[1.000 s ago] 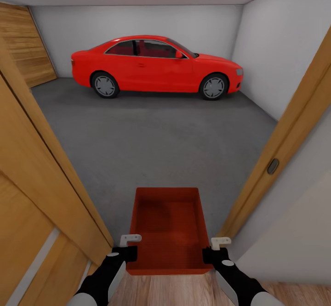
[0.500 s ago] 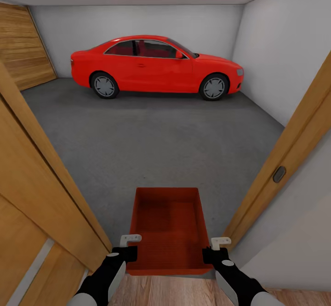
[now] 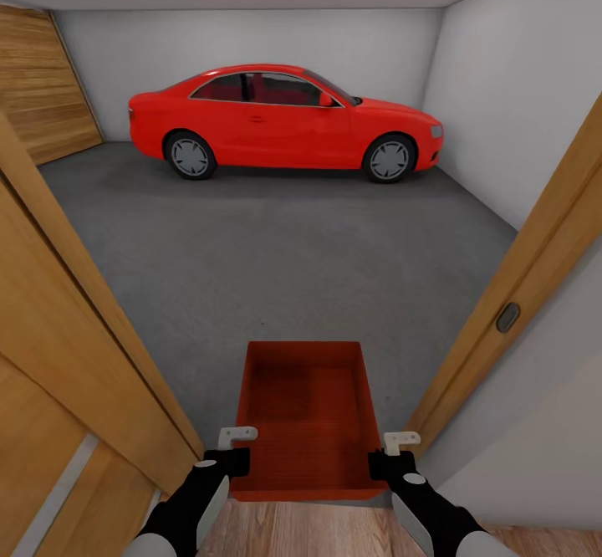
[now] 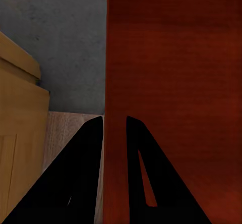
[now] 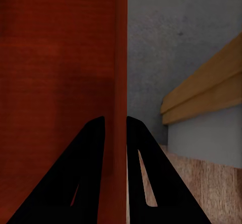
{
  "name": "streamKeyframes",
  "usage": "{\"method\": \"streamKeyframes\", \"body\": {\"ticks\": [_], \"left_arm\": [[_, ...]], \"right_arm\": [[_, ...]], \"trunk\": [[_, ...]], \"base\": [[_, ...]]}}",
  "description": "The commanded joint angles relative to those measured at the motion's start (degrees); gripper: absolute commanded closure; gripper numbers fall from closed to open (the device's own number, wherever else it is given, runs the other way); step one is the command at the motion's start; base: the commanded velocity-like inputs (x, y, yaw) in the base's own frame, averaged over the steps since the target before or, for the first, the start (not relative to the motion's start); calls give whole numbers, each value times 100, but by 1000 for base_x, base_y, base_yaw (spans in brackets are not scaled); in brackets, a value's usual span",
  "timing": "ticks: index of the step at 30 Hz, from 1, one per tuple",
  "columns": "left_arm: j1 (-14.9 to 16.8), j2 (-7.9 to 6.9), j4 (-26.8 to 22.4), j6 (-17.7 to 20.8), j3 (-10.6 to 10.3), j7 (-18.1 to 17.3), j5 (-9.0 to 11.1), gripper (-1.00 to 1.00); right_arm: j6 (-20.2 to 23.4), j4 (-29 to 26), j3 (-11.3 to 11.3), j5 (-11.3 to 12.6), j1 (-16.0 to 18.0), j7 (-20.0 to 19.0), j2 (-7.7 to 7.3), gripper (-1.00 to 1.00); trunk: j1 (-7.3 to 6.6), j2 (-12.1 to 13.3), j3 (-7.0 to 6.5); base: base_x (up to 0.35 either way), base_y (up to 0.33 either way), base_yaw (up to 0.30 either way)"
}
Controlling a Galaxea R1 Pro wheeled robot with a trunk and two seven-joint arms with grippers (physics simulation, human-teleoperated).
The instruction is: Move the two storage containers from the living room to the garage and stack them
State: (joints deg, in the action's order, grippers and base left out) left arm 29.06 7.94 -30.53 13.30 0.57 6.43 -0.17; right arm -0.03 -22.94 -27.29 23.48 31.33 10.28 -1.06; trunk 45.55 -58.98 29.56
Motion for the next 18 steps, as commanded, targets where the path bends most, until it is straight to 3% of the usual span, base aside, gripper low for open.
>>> {"method": "streamKeyframes", "body": {"ticks": [1, 18], "left_arm": [[3, -3, -32, 41, 66, 34, -115, 100], [3, -7, -17, 35, 71, 23, -109, 100]], "right_arm": [[-6, 70, 48, 69, 4, 106, -175, 100], [-6, 72, 48, 69, 4, 106, -175, 100]], "trunk": [[0, -4, 5], [0, -4, 5]], "base": [[0, 0, 0], [19, 0, 0]]}}
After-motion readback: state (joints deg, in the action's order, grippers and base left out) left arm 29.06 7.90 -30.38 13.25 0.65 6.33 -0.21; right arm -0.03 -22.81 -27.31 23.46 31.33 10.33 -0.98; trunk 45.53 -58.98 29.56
